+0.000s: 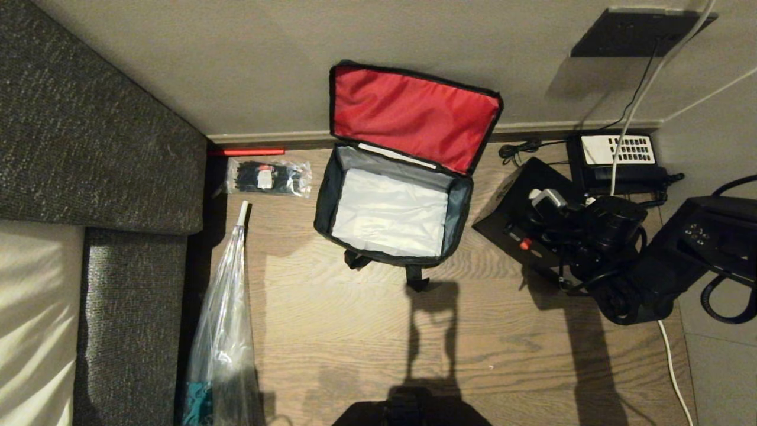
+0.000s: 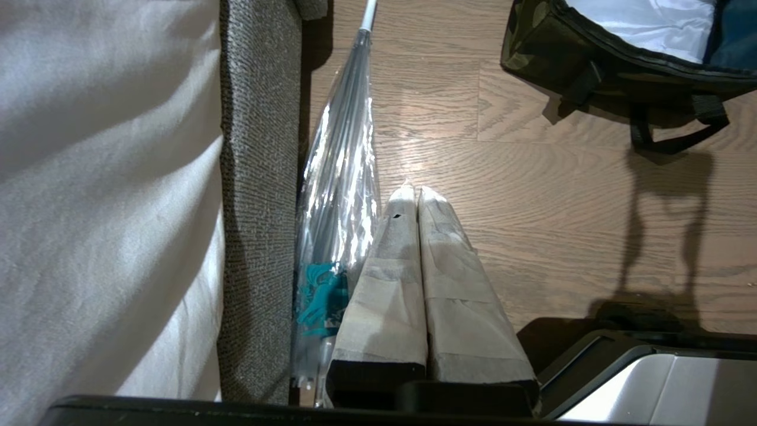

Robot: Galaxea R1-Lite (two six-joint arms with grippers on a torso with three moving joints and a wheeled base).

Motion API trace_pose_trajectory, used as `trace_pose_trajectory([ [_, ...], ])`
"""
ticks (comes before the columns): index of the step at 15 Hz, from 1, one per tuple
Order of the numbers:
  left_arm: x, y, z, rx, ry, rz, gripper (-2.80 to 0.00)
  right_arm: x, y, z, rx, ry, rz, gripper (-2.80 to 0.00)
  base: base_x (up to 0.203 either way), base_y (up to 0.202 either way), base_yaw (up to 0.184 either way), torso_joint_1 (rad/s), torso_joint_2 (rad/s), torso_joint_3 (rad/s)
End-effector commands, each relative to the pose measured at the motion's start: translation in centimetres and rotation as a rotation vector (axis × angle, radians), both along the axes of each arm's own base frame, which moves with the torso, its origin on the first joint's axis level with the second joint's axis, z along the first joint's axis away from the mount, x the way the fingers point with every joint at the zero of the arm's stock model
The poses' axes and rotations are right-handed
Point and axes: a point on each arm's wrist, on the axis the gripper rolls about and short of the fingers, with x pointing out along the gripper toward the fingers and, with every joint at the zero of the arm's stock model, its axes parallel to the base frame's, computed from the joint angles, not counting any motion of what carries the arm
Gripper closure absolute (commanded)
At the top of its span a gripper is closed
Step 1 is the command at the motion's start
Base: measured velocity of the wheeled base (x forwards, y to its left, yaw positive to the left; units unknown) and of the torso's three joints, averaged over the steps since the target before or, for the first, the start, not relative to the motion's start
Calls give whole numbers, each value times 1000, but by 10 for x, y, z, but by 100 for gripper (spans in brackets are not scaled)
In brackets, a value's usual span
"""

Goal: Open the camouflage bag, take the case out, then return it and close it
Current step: Grip the handle again

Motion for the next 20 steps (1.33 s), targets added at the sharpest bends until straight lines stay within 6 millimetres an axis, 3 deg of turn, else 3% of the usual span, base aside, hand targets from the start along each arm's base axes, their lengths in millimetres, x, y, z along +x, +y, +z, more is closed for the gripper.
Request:
trace_pose_trajectory([
  [1, 0, 0, -1, 0, 0, 1, 0, -10, 10, 16, 1, -31, 19, 0, 0, 0, 0, 0, 0, 0],
  [2, 0, 0, -1, 0, 0, 1, 0, -14, 13, 19, 1, -26, 26, 0, 0, 0, 0, 0, 0, 0],
  [5, 0, 0, -1, 0, 0, 1, 0, -42, 18, 50, 5, -61, 49, 0, 0, 0, 0, 0, 0, 0],
  [13, 0, 0, -1, 0, 0, 1, 0, -141, 5, 159, -15, -95, 60, 0, 0, 0, 0, 0, 0, 0],
  [16, 0, 0, -1, 0, 0, 1, 0, -172, 8, 177, -25, -18, 95, 0, 0, 0, 0, 0, 0, 0],
  [20, 0, 0, -1, 0, 0, 1, 0, -188, 31, 199, -6, -53, 206, 0, 0, 0, 0, 0, 0, 0],
])
